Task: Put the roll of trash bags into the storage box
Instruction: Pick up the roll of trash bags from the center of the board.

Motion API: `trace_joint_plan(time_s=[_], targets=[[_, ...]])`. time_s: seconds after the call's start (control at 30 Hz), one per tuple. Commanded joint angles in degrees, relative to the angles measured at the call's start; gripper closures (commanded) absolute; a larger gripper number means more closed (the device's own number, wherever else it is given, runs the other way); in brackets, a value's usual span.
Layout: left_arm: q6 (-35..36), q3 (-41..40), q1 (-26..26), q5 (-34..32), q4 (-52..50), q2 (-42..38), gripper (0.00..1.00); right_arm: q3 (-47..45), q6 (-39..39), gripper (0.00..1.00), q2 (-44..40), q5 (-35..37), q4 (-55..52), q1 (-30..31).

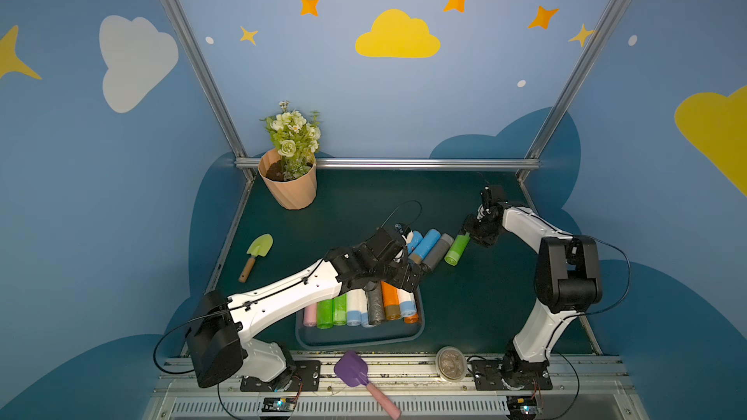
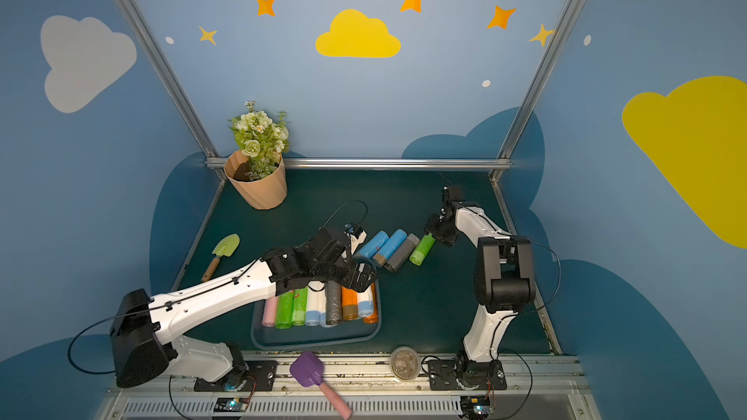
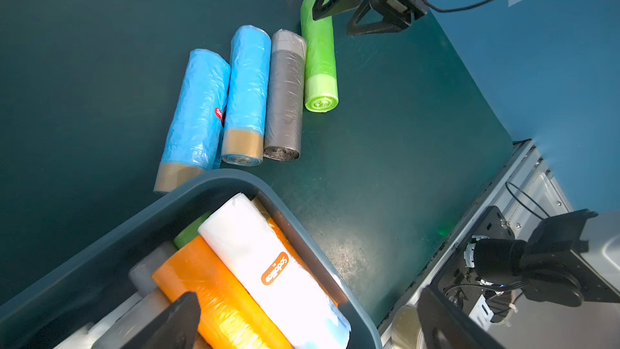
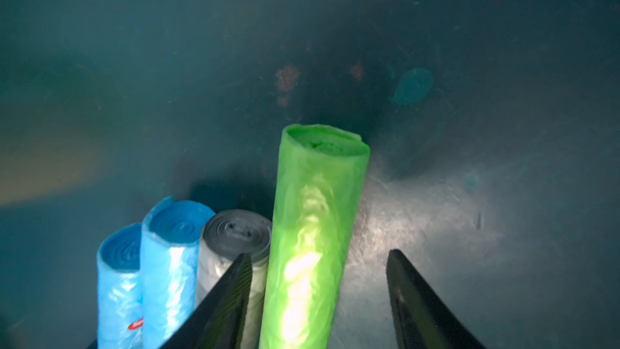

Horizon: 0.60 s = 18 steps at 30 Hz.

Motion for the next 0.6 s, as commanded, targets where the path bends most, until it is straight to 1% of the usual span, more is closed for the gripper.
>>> trace_joint_plan(time_s=[0.0, 0.2, 0.27, 0.43, 0.57], targets=[[0.4, -1.4, 0.2, -1.3, -0.5, -1.8, 0.00, 2.1, -0.3, 0.38, 1.9, 1.6, -0.7, -0.1], [0.5, -4.1, 0.1, -1.4, 2.0, -3.7, 0.00, 1.9, 0.2, 0.39, 4.5, 1.8, 1.4, -0.1], [0.8, -3.8, 0.2, -0.8, 1.8, -3.8, 0.00, 2.3, 0.2, 0.41, 5.5, 1.7, 1.6, 0.0], [0.4, -3.4, -0.1, -0.2, 2.8, -3.4, 0.07, 2.7, 0.4, 0.58, 6.2, 1.1, 2.1, -0.1], [0.0, -3.1, -1.4, -1.1, 3.6, -2.6, 0.09, 2.7, -0.2, 0.70, 5.5, 1.1, 1.4, -0.2]])
